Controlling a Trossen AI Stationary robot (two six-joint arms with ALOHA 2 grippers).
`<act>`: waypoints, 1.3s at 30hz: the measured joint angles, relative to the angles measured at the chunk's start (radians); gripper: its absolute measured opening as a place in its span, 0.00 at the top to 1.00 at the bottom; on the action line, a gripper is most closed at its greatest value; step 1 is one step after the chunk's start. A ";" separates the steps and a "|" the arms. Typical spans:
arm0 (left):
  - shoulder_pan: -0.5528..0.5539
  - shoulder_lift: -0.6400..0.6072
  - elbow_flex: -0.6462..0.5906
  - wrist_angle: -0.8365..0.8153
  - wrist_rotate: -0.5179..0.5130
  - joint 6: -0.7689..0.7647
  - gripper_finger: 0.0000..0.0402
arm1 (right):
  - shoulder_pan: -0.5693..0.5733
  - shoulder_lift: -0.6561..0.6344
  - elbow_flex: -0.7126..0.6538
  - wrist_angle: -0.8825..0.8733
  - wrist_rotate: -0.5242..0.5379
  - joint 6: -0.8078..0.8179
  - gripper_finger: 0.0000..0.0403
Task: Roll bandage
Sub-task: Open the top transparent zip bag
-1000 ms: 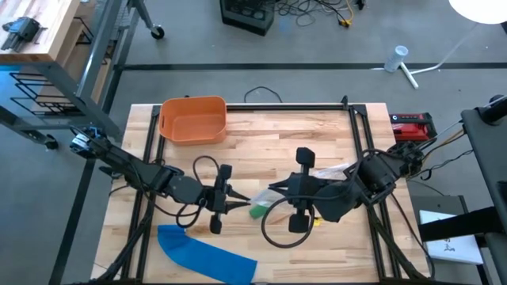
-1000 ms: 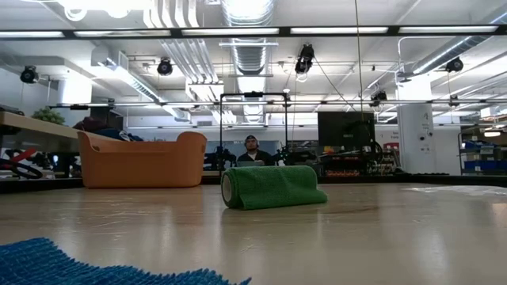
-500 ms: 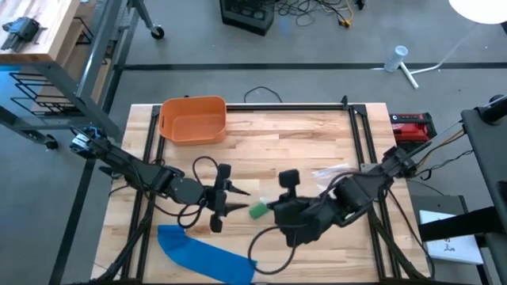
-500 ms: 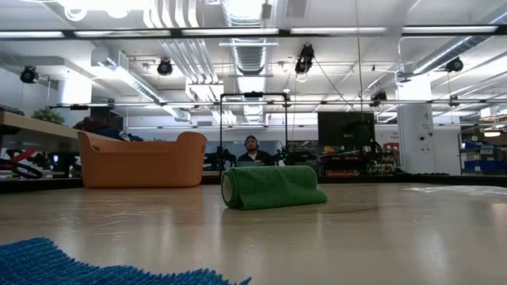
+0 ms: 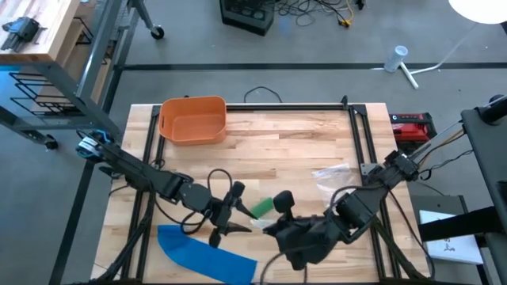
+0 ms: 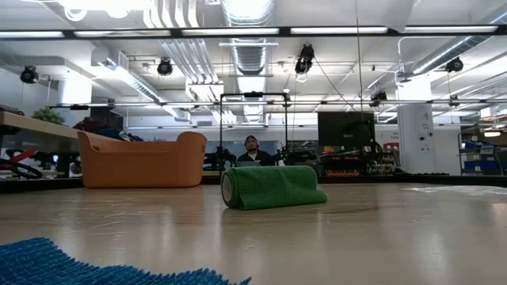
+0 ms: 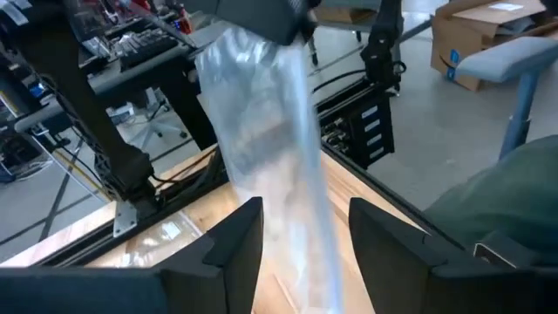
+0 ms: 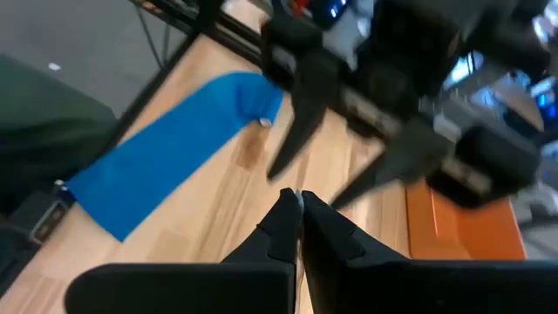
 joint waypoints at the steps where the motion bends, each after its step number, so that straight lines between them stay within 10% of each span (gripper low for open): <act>1: 0.000 0.009 0.002 0.006 -0.001 0.002 0.60 | 0.006 0.000 0.000 0.002 0.000 -0.003 0.99; 39: 0.030 0.037 0.028 0.048 -0.055 -0.062 0.76 | 0.016 0.000 0.000 0.024 0.076 0.020 0.99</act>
